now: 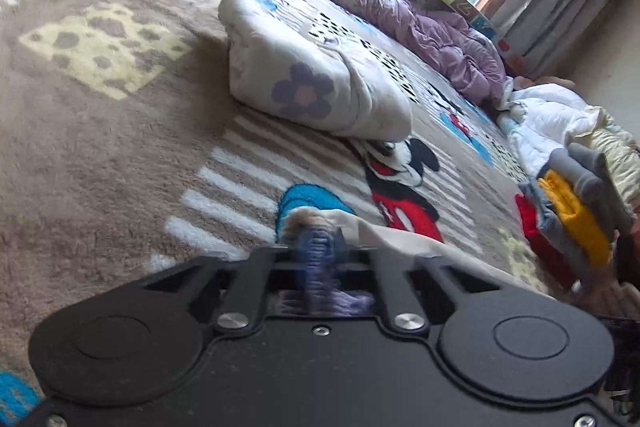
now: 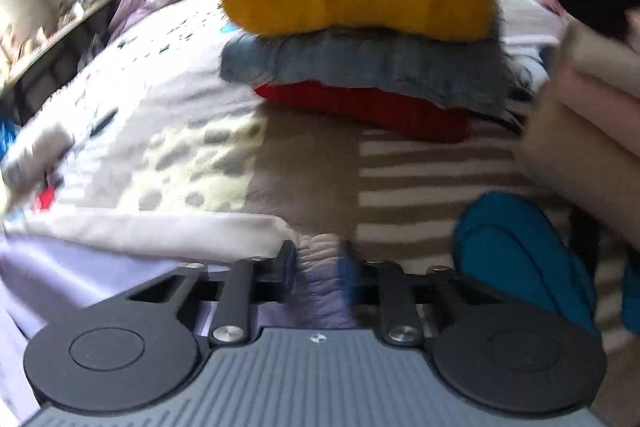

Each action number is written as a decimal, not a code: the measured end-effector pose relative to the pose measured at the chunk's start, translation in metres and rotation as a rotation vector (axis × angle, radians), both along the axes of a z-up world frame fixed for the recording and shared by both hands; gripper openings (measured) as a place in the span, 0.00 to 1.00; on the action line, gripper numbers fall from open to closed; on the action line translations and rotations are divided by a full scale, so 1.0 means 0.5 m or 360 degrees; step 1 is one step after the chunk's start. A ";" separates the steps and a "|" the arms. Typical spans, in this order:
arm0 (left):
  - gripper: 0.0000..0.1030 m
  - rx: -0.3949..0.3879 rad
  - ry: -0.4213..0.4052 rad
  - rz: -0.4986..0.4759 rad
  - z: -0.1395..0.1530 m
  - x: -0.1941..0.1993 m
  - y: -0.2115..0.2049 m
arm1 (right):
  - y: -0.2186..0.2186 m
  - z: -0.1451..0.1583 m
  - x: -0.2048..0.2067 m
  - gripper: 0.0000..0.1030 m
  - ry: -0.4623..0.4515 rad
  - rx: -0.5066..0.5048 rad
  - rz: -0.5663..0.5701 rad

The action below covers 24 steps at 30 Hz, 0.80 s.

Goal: Fold clothes
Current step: 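Lower the sweatpants flat onto the bed and open the right gripper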

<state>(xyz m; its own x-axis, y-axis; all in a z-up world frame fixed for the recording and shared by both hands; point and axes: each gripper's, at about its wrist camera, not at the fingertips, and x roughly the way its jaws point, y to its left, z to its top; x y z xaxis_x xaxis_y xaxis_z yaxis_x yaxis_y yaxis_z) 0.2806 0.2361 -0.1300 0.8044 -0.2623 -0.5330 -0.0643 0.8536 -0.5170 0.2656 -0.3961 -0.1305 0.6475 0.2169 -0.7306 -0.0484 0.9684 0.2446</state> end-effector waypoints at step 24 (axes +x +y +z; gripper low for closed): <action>0.45 0.0020 -0.0046 0.0056 0.023 -0.033 0.022 | 0.010 0.102 -0.081 0.51 -0.0287 -0.0035 -0.0083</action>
<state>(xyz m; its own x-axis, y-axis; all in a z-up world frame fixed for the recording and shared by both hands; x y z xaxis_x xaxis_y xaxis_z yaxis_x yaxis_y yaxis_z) 0.2643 0.2470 -0.1186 0.8283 -0.2267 -0.5124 -0.0796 0.8576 -0.5081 0.2251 -0.3910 -0.0793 0.7784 0.1650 -0.6057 -0.0394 0.9758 0.2152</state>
